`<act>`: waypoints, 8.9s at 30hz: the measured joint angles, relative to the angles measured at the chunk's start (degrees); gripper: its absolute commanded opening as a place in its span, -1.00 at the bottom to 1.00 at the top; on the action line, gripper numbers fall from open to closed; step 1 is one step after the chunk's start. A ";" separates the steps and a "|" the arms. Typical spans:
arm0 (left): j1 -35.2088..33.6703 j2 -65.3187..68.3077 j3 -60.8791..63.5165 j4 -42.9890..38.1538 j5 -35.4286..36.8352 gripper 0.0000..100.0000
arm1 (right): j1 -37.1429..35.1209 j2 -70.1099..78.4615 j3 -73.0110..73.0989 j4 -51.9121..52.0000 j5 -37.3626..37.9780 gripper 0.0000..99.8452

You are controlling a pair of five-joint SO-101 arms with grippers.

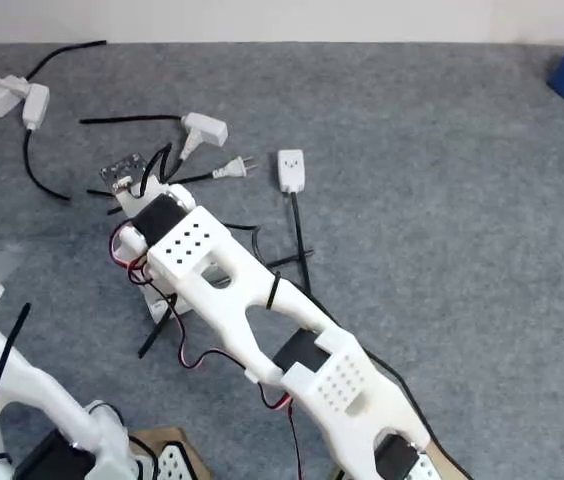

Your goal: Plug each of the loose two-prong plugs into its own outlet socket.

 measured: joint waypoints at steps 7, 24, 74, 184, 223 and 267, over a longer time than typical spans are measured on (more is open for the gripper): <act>0.00 0.00 0.00 0.00 0.00 -0.14 | 0.00 1.41 -0.09 -0.62 1.05 -0.99; 0.00 0.00 0.00 0.00 0.00 -0.14 | -0.09 4.75 -0.97 4.22 5.01 -0.99; 0.00 0.00 -3.08 10.46 -10.64 -0.14 | 2.46 -72.70 80.00 -16.70 27.87 -0.33; 40.70 -61.98 26.55 20.75 -4.84 -0.13 | -1.23 -69.01 75.25 -30.33 12.66 -0.98; 40.70 -62.24 37.10 15.12 -4.84 -0.13 | 2.55 -69.01 63.12 -19.60 12.66 -0.98; 9.67 -62.24 38.33 15.74 -4.92 -0.14 | -1.14 -17.05 1.41 8.09 8.70 -0.98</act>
